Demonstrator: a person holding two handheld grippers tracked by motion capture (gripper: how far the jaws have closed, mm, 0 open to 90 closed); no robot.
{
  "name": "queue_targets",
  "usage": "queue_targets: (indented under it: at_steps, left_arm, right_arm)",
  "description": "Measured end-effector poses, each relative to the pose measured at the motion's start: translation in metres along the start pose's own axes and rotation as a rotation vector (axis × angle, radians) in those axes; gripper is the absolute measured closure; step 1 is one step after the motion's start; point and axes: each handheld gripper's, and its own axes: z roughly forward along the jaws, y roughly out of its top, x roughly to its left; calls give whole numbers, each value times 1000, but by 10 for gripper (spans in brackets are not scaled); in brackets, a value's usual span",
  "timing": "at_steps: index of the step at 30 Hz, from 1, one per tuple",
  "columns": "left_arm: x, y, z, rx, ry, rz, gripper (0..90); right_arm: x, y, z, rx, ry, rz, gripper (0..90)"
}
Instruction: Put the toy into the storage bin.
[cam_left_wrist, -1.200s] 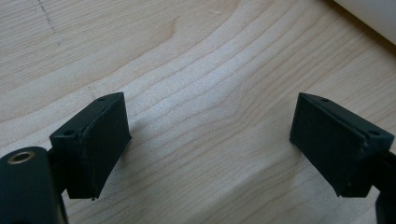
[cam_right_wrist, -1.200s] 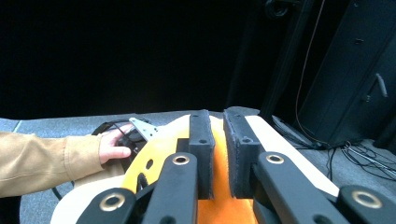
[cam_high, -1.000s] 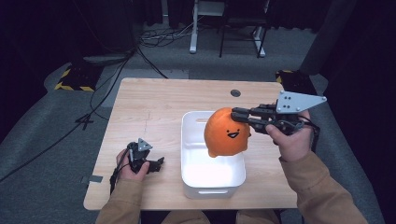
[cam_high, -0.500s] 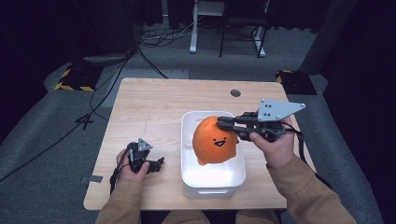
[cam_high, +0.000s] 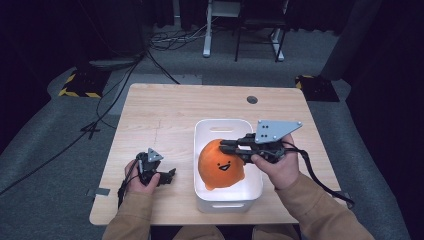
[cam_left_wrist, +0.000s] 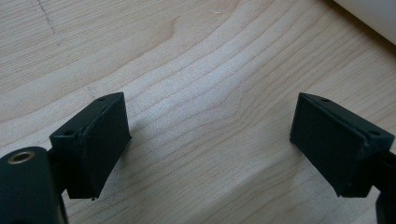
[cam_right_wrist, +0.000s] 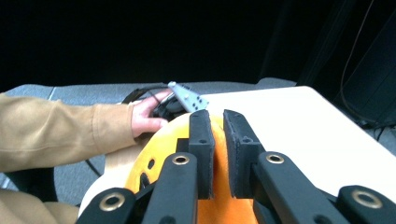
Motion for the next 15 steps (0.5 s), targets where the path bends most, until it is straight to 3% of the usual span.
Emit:
queue_targets:
  at_steps: [15]
  left_arm:
    - [0,0,0,0,0,0,122]
  right_arm:
    - [11,-26,18,91,44,37,823]
